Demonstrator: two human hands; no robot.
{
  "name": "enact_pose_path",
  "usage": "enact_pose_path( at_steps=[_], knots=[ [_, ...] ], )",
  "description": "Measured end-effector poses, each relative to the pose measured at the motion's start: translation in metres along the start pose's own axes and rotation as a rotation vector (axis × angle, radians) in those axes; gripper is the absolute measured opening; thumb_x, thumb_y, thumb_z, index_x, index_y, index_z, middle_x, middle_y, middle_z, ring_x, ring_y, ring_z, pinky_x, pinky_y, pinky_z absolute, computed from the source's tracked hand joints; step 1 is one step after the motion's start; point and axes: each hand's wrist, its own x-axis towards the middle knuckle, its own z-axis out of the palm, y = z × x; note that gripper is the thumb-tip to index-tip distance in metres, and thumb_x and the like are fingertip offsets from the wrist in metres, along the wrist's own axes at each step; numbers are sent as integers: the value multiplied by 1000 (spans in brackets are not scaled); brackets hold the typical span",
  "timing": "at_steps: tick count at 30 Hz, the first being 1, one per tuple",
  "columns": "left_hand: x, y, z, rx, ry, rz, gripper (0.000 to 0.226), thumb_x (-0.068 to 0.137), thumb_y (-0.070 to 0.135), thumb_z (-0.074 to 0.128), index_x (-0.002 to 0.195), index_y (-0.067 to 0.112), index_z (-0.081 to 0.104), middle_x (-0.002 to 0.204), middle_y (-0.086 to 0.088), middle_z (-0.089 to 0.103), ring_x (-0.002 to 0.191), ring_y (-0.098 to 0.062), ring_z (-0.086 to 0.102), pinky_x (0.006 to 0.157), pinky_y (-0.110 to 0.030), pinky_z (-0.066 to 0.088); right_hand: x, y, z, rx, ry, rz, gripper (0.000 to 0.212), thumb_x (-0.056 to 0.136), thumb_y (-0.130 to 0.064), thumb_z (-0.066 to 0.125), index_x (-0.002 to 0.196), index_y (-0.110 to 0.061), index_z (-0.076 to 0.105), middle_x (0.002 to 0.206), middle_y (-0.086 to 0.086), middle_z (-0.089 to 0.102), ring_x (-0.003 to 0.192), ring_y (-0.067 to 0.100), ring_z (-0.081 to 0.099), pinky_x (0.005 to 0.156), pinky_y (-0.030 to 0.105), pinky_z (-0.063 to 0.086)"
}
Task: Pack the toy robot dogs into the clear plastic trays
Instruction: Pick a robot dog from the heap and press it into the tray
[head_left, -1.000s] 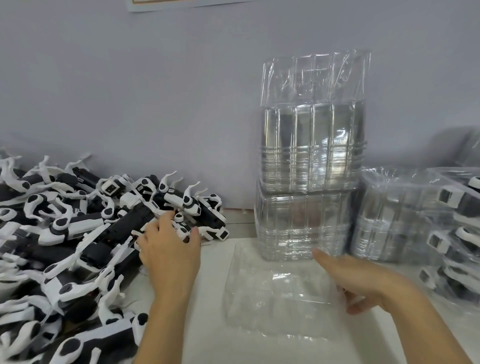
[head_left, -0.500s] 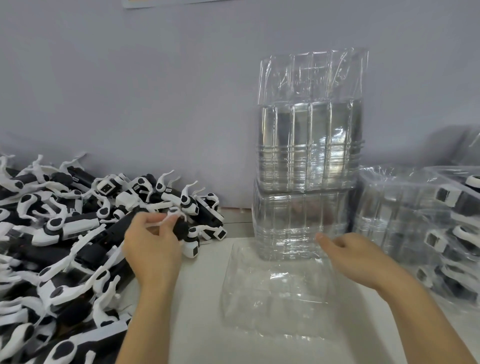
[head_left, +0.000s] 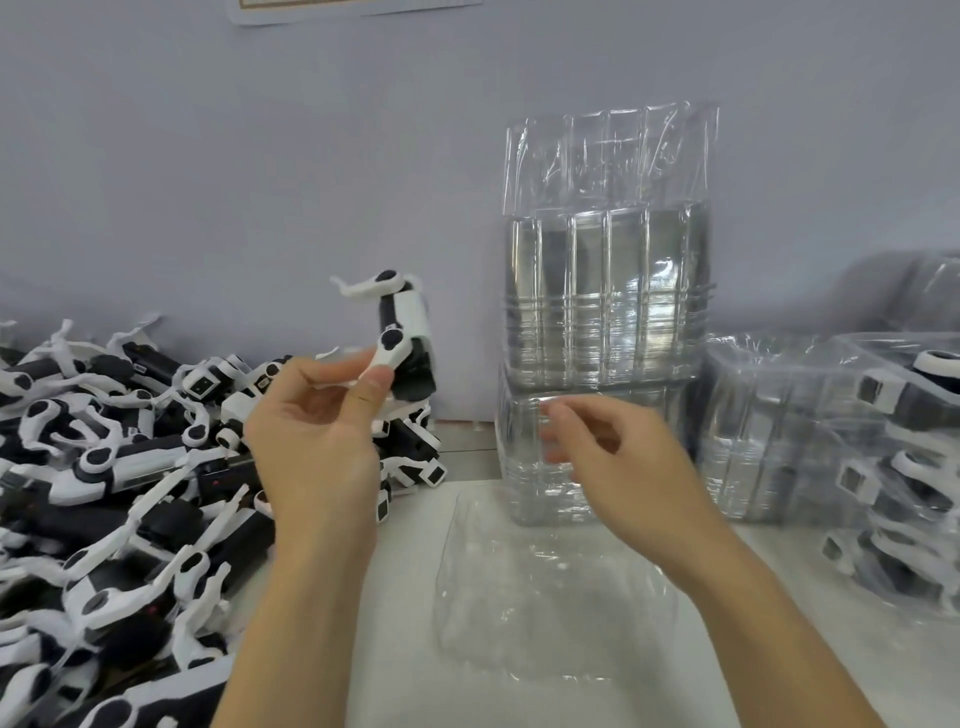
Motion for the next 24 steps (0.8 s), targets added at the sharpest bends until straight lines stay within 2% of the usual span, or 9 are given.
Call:
enact_pose_path(
  at_steps=[4, 7, 9, 11, 13, 16, 18, 21, 24],
  knots=[
    [-11, 5, 14, -93, -177, 115, 27, 81, -13, 71, 76, 12, 62, 92, 1, 78, 99, -16, 74, 84, -20, 55, -1, -10, 14, 369, -30, 24, 21, 99, -44, 51, 114, -37, 64, 104, -22, 72, 97, 0, 70, 89, 31, 59],
    [-20, 4, 23, -180, -362, 144, 31, 75, -13, 73, 71, 17, 67, 95, 0, 79, 103, -19, 73, 87, -23, 55, 0, -14, 16, 624, -91, 40, 44, 86, -61, 50, 116, -33, 65, 113, -12, 73, 105, 12, 71, 90, 42, 60],
    [-28, 3, 29, -195, -499, 121, 31, 70, -10, 73, 66, 20, 73, 95, 1, 79, 106, -17, 72, 88, -23, 56, 1, -16, 14, 721, -93, 45, 53, 84, -64, 53, 114, -22, 67, 111, 0, 75, 105, 21, 71, 87, 44, 60],
    [-37, 1, 36, -153, -626, 78, 33, 71, -11, 74, 66, 21, 76, 97, 1, 79, 113, -16, 69, 93, -29, 56, 3, -16, 10, 726, 13, 63, 53, 84, -60, 61, 108, -13, 67, 104, 8, 75, 101, 27, 72, 85, 43, 59],
    [-43, -2, 40, -93, -759, 49, 35, 77, -11, 75, 69, 23, 78, 101, 1, 79, 118, -16, 67, 99, -38, 55, 5, -11, 5, 633, 156, 79, 38, 90, -49, 65, 102, -13, 68, 96, 8, 75, 94, 24, 73, 86, 46, 58],
    [-43, -2, 39, 22, -893, 105, 18, 83, 2, 75, 84, 20, 77, 101, 2, 78, 108, -16, 71, 95, -29, 54, 5, -2, -6, 434, 193, 60, 26, 94, -42, 62, 97, -17, 68, 86, 3, 74, 83, 17, 73, 83, 44, 59],
    [-39, 0, 36, 59, -816, 139, 13, 86, 6, 65, 90, 14, 75, 92, 2, 77, 94, -15, 72, 85, -26, 55, 5, 2, -13, 356, 132, 26, 22, 94, -42, 60, 102, -22, 65, 85, -3, 73, 79, 12, 72, 74, 37, 59],
    [-30, 1, 35, -24, -498, 99, 10, 84, 9, 55, 82, 11, 65, 73, 1, 68, 71, -13, 63, 68, -24, 50, 5, 8, -20, 181, 87, -30, 21, 92, -42, 63, 110, -34, 54, 85, -18, 67, 74, 3, 68, 63, 21, 55],
    [-19, 4, 30, -99, -321, -23, 12, 85, 20, 58, 94, 16, 65, 87, 4, 72, 78, -13, 66, 69, -26, 53, 4, 11, -23, 49, 35, -98, 27, 92, -32, 68, 111, -40, 51, 91, -22, 64, 75, 3, 65, 60, 12, 49]
  ],
)
